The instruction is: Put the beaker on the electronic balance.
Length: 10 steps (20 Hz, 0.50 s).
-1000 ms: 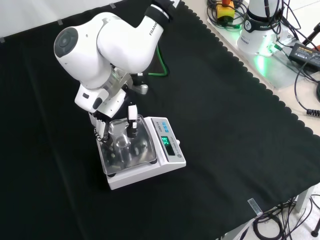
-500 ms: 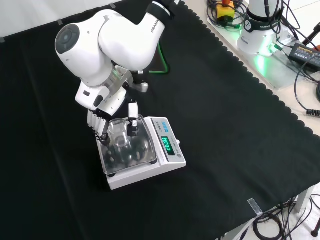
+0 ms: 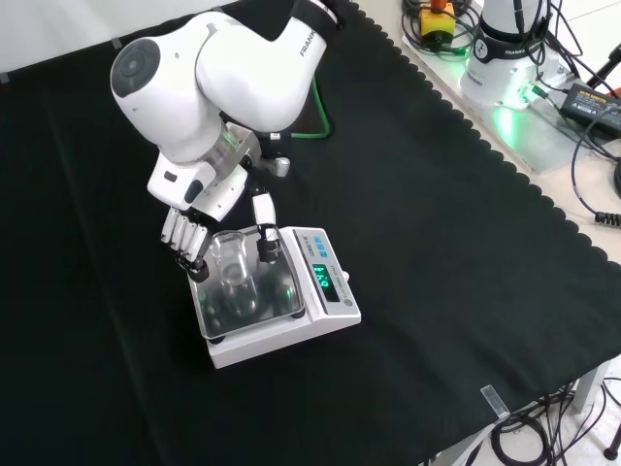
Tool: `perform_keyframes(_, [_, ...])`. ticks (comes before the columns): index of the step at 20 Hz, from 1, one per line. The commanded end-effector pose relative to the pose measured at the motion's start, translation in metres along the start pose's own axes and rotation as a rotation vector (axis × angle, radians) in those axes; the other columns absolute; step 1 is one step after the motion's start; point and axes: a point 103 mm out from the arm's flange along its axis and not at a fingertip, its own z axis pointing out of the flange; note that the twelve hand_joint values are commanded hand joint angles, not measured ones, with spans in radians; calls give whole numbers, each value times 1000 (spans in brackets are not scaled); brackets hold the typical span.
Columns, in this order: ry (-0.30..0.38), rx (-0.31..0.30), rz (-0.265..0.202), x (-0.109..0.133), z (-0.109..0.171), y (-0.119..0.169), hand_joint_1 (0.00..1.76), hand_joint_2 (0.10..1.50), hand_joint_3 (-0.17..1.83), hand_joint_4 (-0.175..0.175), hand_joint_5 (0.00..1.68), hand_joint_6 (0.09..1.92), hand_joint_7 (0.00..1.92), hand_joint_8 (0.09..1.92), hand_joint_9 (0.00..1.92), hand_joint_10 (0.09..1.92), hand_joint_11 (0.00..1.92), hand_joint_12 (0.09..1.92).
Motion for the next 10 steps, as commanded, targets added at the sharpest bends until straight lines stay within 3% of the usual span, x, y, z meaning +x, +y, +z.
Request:
perform_keyframes(1, [1, -95, 4, -4, -35, -27, 386, 817, -124, -73, 356, 769, 423, 895, 324, 862, 323, 1465])
perform_keyframes(10, [-29, -142, 50, -24, -61, -80, 436, 854, -86, -78, 372, 738, 442, 877, 384, 859, 427, 1411])
